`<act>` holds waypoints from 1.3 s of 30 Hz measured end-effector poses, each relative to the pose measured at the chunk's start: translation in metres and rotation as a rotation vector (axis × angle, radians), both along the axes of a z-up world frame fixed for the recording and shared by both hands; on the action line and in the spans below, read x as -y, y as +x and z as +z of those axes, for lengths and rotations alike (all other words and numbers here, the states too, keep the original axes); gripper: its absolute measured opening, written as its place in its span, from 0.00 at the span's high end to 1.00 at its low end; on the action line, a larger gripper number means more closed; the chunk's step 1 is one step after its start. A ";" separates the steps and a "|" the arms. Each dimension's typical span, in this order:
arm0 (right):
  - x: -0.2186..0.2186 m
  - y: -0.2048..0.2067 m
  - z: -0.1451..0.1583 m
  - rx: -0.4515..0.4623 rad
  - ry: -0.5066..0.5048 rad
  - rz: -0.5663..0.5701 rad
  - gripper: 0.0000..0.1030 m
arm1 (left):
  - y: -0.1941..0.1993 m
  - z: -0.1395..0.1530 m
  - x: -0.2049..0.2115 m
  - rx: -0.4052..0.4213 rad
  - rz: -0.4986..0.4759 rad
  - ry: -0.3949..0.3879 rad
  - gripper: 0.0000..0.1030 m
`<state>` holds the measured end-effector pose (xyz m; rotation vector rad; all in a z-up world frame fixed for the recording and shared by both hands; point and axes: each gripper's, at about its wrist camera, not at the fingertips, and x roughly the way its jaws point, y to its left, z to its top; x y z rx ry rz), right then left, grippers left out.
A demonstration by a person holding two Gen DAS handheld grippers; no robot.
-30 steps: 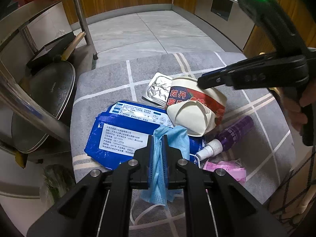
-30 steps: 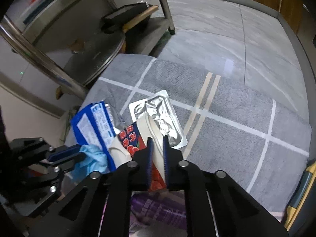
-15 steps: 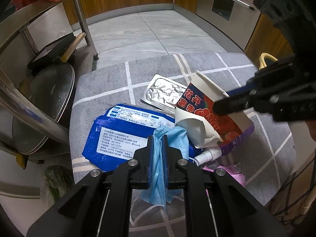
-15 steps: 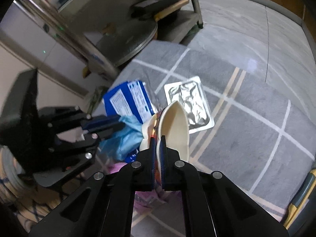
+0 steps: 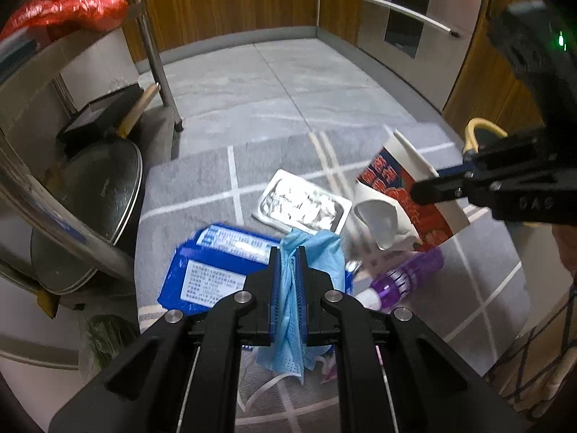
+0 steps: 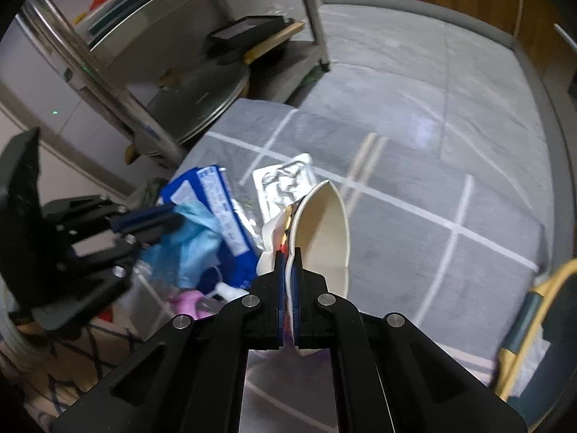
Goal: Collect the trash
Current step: 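Lift the cup with the right gripper and carry it over the bin while the left carries the mask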
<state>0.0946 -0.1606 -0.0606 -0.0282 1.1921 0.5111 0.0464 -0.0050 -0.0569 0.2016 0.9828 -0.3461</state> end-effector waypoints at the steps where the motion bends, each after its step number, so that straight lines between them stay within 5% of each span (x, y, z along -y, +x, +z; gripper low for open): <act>1: 0.003 -0.002 0.002 0.007 -0.007 -0.005 0.96 | -0.003 0.005 0.004 0.016 -0.006 0.003 0.92; 10: 0.053 -0.040 0.052 0.169 -0.052 -0.107 0.96 | -0.023 0.045 0.035 0.116 -0.080 0.036 0.92; 19: 0.118 -0.048 0.056 0.158 -0.033 -0.301 0.96 | -0.032 0.080 0.063 0.179 -0.112 0.001 0.92; 25: 0.125 -0.041 0.047 0.126 0.002 -0.336 0.96 | -0.032 0.093 0.087 0.205 -0.128 -0.005 0.92; 39: 0.164 -0.051 0.030 0.081 -0.006 -0.377 0.96 | -0.006 0.074 0.174 0.169 -0.202 -0.029 0.92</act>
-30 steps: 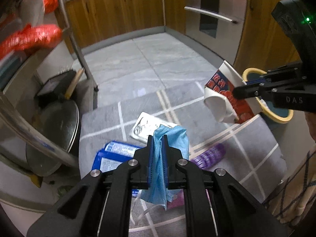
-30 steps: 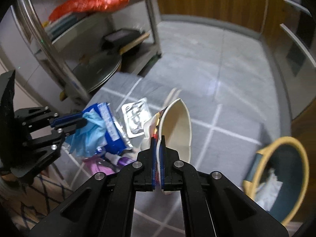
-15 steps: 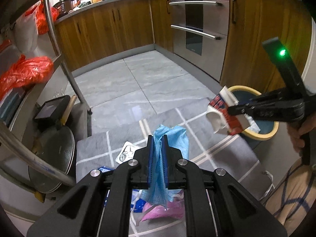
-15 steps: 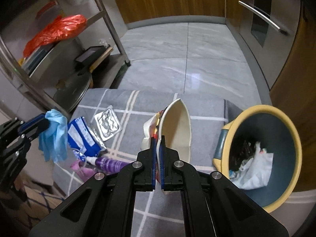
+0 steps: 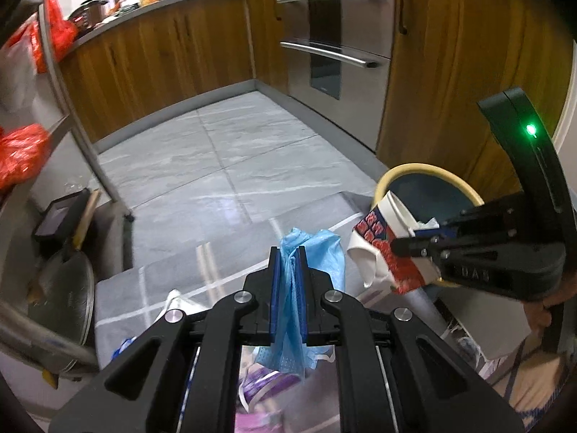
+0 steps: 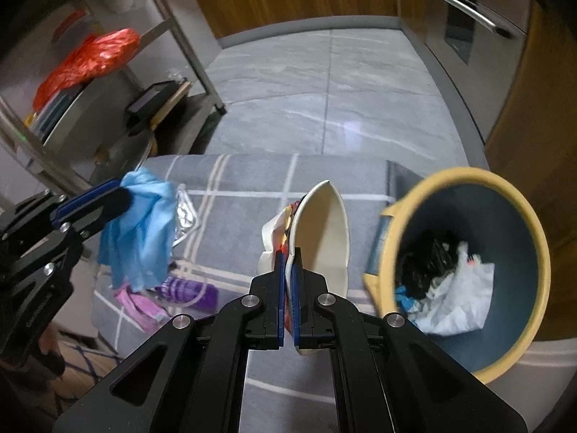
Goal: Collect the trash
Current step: 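Lift the cup with the right gripper and carry it over the bin while the left carries the mask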
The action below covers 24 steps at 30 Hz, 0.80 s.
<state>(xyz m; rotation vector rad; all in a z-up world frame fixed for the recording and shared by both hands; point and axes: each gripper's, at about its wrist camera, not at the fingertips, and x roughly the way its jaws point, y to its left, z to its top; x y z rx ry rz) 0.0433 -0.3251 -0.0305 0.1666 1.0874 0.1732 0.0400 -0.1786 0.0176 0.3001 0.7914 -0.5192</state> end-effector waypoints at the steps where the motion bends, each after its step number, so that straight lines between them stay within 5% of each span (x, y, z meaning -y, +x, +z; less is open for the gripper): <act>1: 0.004 -0.001 -0.001 -0.002 -0.006 -0.008 0.96 | 0.002 -0.002 0.008 -0.004 -0.010 -0.007 0.92; 16: 0.123 -0.015 -0.031 -0.069 -0.067 -0.366 0.96 | 0.017 -0.020 0.103 -0.071 -0.124 -0.060 0.92; 24: 0.147 -0.011 -0.054 -0.143 -0.064 -0.487 0.96 | 0.027 -0.038 0.139 -0.142 -0.146 -0.067 0.92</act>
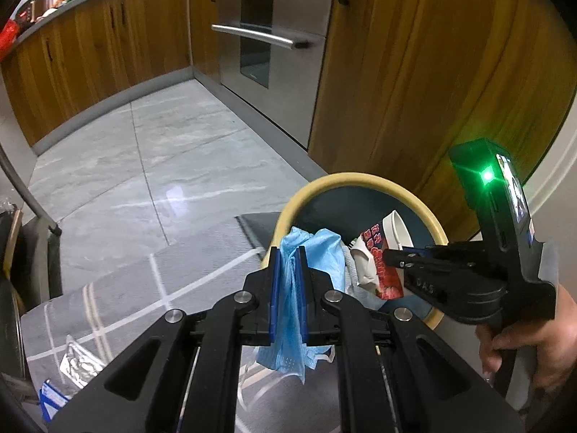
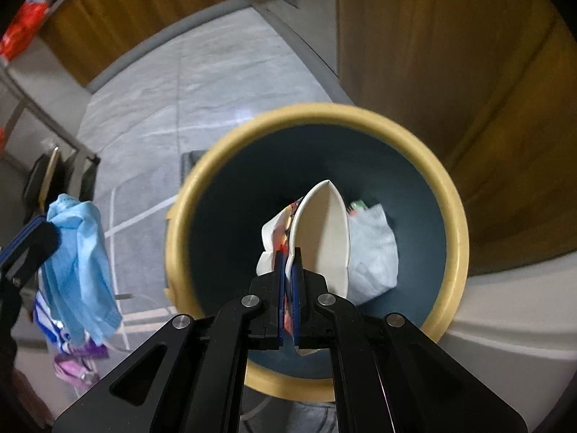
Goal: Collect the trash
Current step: 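Lift the cup with the right gripper and carry it over the bin while the left carries the mask, then open both grippers over the bin to drop the cup and mask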
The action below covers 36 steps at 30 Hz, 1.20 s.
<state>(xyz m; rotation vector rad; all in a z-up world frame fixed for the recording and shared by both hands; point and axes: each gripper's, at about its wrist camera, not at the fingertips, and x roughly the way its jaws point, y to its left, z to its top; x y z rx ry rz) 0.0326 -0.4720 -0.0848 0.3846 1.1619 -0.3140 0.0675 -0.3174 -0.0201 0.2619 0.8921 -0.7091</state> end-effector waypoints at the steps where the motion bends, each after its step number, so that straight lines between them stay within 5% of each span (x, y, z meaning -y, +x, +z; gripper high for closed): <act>1: 0.001 0.000 -0.002 -0.008 0.005 -0.006 0.96 | 0.001 -0.004 0.005 -0.012 -0.002 0.003 0.92; 15: 0.010 -0.004 -0.010 -0.027 0.009 -0.076 0.95 | 0.016 -0.006 0.039 -0.016 -0.037 -0.010 0.91; 18: 0.011 -0.004 -0.010 -0.029 0.004 -0.076 0.93 | 0.015 -0.006 0.038 -0.014 -0.041 -0.009 0.84; 22: 0.012 -0.006 -0.008 -0.020 -0.004 -0.089 0.85 | 0.013 -0.005 0.035 0.003 -0.027 -0.005 0.66; 29: 0.011 -0.004 -0.001 0.001 -0.039 -0.087 0.65 | 0.014 0.004 0.014 0.017 0.017 -0.006 0.57; 36: 0.003 -0.002 0.015 0.063 -0.076 -0.065 0.32 | 0.009 0.013 -0.025 0.031 0.076 0.000 0.49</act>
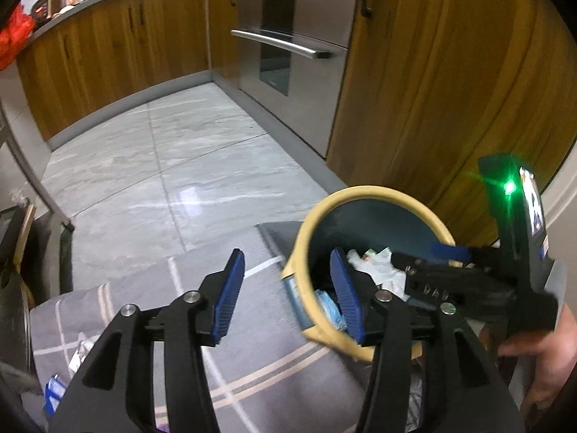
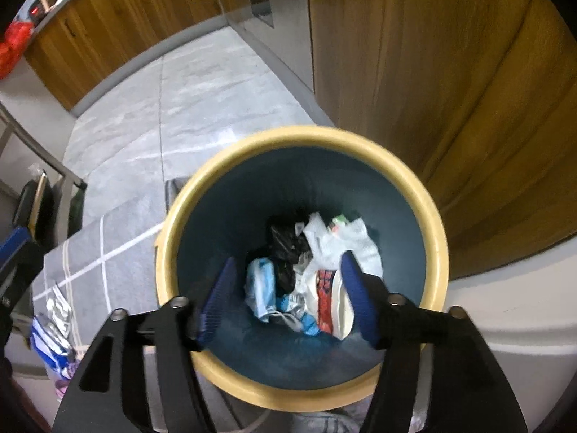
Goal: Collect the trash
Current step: 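Open both grippers over the bin to drop the cup and mask, then move both open grippers back over the remaining trash on the mat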
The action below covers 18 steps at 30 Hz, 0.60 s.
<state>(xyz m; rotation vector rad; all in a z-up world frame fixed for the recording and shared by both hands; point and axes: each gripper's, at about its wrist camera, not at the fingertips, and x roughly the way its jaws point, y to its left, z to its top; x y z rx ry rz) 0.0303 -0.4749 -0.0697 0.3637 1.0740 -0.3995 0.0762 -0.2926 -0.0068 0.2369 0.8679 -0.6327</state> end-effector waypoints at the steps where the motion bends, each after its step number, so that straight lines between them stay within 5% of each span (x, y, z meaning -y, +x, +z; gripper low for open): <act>1: -0.003 0.001 0.003 0.009 -0.012 0.013 0.26 | -0.002 0.001 -0.007 -0.001 0.010 0.002 0.44; 7: -0.030 0.005 0.019 0.033 -0.141 0.100 0.11 | -0.013 0.014 -0.048 0.042 0.090 0.008 0.14; 18: -0.078 0.006 0.050 0.154 -0.137 0.177 0.06 | -0.016 0.028 -0.121 0.054 0.212 0.008 0.06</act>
